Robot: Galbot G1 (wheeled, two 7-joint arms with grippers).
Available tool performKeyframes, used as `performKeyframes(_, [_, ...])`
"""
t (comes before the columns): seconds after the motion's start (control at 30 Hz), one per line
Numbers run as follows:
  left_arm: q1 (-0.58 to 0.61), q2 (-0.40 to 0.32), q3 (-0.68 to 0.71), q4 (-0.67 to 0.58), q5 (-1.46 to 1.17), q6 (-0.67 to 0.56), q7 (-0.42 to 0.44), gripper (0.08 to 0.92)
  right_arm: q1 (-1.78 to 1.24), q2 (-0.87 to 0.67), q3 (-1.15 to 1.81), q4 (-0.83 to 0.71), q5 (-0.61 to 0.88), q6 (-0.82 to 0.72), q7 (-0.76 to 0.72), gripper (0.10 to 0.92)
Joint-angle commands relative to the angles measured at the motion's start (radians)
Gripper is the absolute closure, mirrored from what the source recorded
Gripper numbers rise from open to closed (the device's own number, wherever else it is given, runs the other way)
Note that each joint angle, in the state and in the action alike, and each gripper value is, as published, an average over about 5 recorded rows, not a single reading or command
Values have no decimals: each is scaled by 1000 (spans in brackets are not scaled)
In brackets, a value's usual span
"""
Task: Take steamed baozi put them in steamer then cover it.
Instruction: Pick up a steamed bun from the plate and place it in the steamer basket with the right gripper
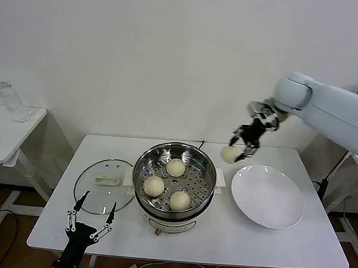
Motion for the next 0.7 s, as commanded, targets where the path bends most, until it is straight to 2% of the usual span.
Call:
performKeyframes(0.03, [-2, 0, 2, 0, -2, -3, -4, 177, 138, 168, -147, 174, 123, -101, 33, 398])
performKeyframes(0.47, [-13, 2, -2, 10, -4, -5, -6, 177, 11, 254, -146, 71, -52, -102, 58, 396])
performKeyframes(0.7, [-10, 0, -5, 8, -5, -7, -6, 177, -28, 263, -145, 25, -96, -100, 56, 389])
